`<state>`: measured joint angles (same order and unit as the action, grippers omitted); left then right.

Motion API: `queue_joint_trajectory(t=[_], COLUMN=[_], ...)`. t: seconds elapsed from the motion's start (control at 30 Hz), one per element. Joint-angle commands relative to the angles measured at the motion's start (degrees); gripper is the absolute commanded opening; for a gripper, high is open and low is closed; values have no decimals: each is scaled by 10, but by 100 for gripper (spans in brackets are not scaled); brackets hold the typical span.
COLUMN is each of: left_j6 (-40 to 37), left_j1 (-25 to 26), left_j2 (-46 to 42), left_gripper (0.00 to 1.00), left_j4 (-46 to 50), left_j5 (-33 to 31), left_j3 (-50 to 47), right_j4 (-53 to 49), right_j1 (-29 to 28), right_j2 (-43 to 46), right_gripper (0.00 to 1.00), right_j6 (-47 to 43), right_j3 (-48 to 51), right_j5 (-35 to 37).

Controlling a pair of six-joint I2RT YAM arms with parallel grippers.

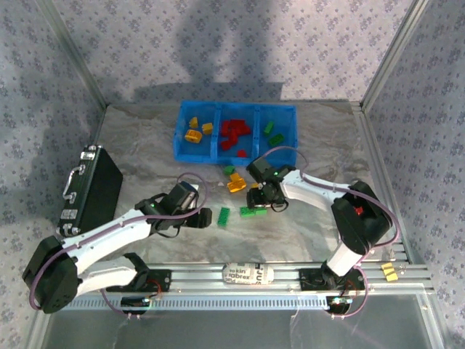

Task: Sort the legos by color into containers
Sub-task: Pick up the lego from the center of the table.

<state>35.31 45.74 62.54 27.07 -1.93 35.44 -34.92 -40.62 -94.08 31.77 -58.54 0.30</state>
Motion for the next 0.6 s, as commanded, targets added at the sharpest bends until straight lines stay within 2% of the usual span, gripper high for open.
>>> queue_joint_trajectory(t=[0.0,0.1,0.37,0.57], left_j6=[9,9,7,5], left_j1=[-4,-4,-11,-17], left_j2=[-11,-12,-23,-29], left_gripper=[80,80,80,80], left_j4=[-5,-4,2,6], left_j5=[2,-1,-8,-8], left_j3=[-4,-3,-2,-1], right_j4=[-12,-12,-36,-56], right_j1=[-12,-15,-21,-21], right_j2=[-14,-21,-1,24], right_gripper=[66,63,42,38], right_j6=[12,15,22,23], right_j3=[-15,-16,-18,-24], right_j5=[17,22,54,66])
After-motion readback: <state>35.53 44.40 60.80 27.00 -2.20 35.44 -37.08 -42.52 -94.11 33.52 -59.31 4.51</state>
